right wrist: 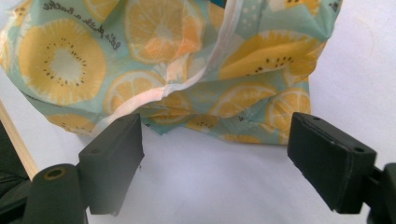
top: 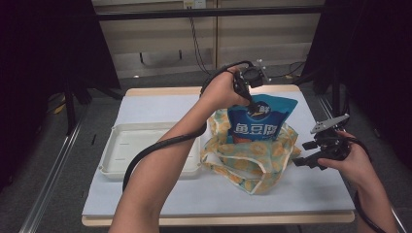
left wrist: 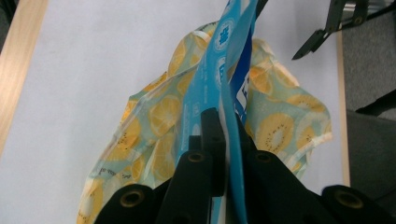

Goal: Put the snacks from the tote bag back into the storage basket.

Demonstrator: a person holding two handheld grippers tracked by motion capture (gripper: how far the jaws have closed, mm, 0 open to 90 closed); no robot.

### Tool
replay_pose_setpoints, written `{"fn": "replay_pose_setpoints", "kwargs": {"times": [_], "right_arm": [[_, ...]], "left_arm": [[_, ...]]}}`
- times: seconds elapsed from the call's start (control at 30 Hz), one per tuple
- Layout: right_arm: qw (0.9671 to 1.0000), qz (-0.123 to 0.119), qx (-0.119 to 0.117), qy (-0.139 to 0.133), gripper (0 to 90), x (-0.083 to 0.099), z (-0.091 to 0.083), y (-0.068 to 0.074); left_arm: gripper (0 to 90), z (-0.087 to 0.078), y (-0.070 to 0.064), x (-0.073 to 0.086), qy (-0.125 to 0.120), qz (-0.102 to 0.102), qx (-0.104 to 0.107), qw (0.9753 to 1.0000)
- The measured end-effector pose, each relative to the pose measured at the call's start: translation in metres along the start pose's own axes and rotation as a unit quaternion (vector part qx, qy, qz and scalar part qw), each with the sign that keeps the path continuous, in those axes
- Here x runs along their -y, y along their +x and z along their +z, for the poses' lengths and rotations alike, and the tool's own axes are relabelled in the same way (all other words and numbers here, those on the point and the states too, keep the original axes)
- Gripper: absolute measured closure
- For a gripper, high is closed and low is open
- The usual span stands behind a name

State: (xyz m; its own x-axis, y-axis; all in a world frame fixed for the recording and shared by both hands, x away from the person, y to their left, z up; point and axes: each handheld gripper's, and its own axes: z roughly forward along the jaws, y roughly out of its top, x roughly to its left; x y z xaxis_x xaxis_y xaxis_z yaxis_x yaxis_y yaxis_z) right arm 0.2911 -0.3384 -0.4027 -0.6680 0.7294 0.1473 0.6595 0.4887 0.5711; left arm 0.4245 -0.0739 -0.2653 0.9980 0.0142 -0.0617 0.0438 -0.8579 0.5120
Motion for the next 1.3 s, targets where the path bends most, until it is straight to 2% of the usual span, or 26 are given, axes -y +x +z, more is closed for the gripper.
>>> {"fn": "replay_pose_setpoints", "kwargs": {"times": [0.1,0.13,0.17,0.2,0.23,0.27,0.3,0.37,0.4,0.47,0.5,0.53,0.63,0.67,0.7,0.8,0.93,0.97,1.0,1.03,1.1,1.13,1.2,1.23,1.27,1.3], "right_arm": [[1.0000,0.001,0.000,0.001,18.3,0.000,0.000,0.000],[1.0000,0.001,0.000,0.001,18.3,0.000,0.000,0.000],[1.0000,0.000,-0.001,0.000,18.3,0.000,0.000,0.000],[1.0000,0.002,0.000,0.000,18.3,0.000,-0.001,0.000],[1.0000,0.002,0.000,-0.001,18.2,0.001,-0.001,-0.001],[1.0000,0.000,-0.001,-0.001,18.2,0.001,-0.001,-0.001],[1.0000,-0.003,-0.001,-0.002,18.2,0.001,-0.001,-0.001],[1.0000,-0.002,-0.003,-0.004,18.2,0.000,-0.002,-0.001],[1.0000,0.000,-0.003,-0.004,18.2,0.000,-0.003,0.000],[1.0000,-0.001,-0.002,-0.006,18.2,0.000,-0.003,0.000],[1.0000,-0.001,-0.004,-0.006,18.1,0.000,-0.003,0.000],[1.0000,0.001,-0.004,-0.006,18.1,0.001,-0.003,0.000],[1.0000,0.003,-0.005,-0.005,18.1,0.001,-0.004,-0.001],[1.0000,0.002,-0.004,-0.006,18.1,0.001,-0.004,-0.001],[1.0000,0.003,-0.004,-0.006,18.1,0.001,-0.004,0.000],[1.0000,0.001,-0.003,-0.007,18.2,0.000,-0.004,0.000],[1.0000,-0.001,-0.005,-0.002,18.2,0.000,-0.003,0.000],[1.0000,0.001,-0.005,-0.002,18.2,0.000,-0.003,0.001],[1.0000,0.000,-0.007,-0.001,18.1,0.000,-0.002,0.000],[1.0000,0.000,-0.009,-0.001,17.9,0.001,-0.002,0.000],[1.0000,0.001,-0.009,-0.003,17.5,0.001,-0.002,0.001],[1.0000,0.002,-0.007,-0.003,17.3,0.001,-0.003,0.001],[0.9998,-0.001,-0.018,-0.010,16.9,0.001,-0.003,0.001],[0.9998,-0.002,-0.017,-0.012,16.8,0.000,-0.004,0.000],[0.9998,-0.002,-0.016,-0.010,16.6,0.000,-0.004,0.000],[0.9999,-0.002,-0.014,-0.008,16.6,0.001,-0.004,0.000]], "left_arm": [[90.0,-0.012,-0.001,-0.004,-0.013,-0.001,0.000,0.9999],[90.0,-0.017,-0.001,-0.006,-0.019,-0.007,0.009,0.9997],[90.0,-0.022,-0.002,-0.007,-0.020,-0.001,0.004,0.9998],[90.0,-0.025,-0.002,-0.008,-0.022,-0.004,0.001,0.9998],[90.0,-0.031,-0.002,-0.009,-0.024,-0.012,0.007,0.9996],[90.0,-0.034,-0.002,-0.010,-0.027,-0.009,0.001,0.9996],[90.0,-0.039,-0.003,-0.011,-0.036,-0.024,0.003,0.9991],[90.0,-0.047,-0.002,-0.010,-0.041,-0.024,-0.003,0.9989],[90.0,-0.051,-0.002,-0.010,-0.050,-0.040,0.005,0.9979],[90.0,-0.061,-0.003,-0.010,-0.062,-0.048,-0.001,0.9969],[90.0,-0.065,-0.003,-0.010,-0.062,-0.051,0.009,0.9967],[90.0,-0.072,-0.004,-0.011,-0.062,-0.049,-0.002,0.9968],[90.0,-0.086,-0.005,-0.014,-0.054,-0.055,-0.005,0.9970],[90.0,-0.090,-0.005,-0.015,-0.052,-0.062,0.001,0.9967],[90.0,-0.093,-0.006,-0.016,-0.049,-0.054,-0.007,0.9973],[90.0,-0.106,-0.007,-0.016,-0.052,-0.061,-0.016,0.9966],[90.0,-0.122,-0.007,-0.012,-0.056,-0.055,-0.011,0.9969],[90.0,-0.127,-0.007,-0.010,-0.060,-0.057,-0.017,0.9964],[90.0,-0.131,-0.007,-0.008,-0.063,-0.060,-0.010,0.9962],[90.0,-0.134,-0.007,-0.005,-0.066,-0.059,-0.017,0.9959],[90.0,-0.140,-0.005,0.000,-0.063,-0.059,-0.011,0.9962],[90.0,-0.143,-0.006,0.003,-0.067,-0.062,-0.022,0.9956],[90.0,-0.149,-0.004,0.008,-0.065,-0.061,-0.018,0.9959],[90.0,-0.153,-0.003,0.012,-0.068,-0.064,-0.025,0.9953],[90.0,-0.154,-0.003,0.014,-0.067,-0.069,-0.016,0.9952],[90.0,-0.157,-0.002,0.017,-0.069,-0.066,-0.028,0.9950]]}}
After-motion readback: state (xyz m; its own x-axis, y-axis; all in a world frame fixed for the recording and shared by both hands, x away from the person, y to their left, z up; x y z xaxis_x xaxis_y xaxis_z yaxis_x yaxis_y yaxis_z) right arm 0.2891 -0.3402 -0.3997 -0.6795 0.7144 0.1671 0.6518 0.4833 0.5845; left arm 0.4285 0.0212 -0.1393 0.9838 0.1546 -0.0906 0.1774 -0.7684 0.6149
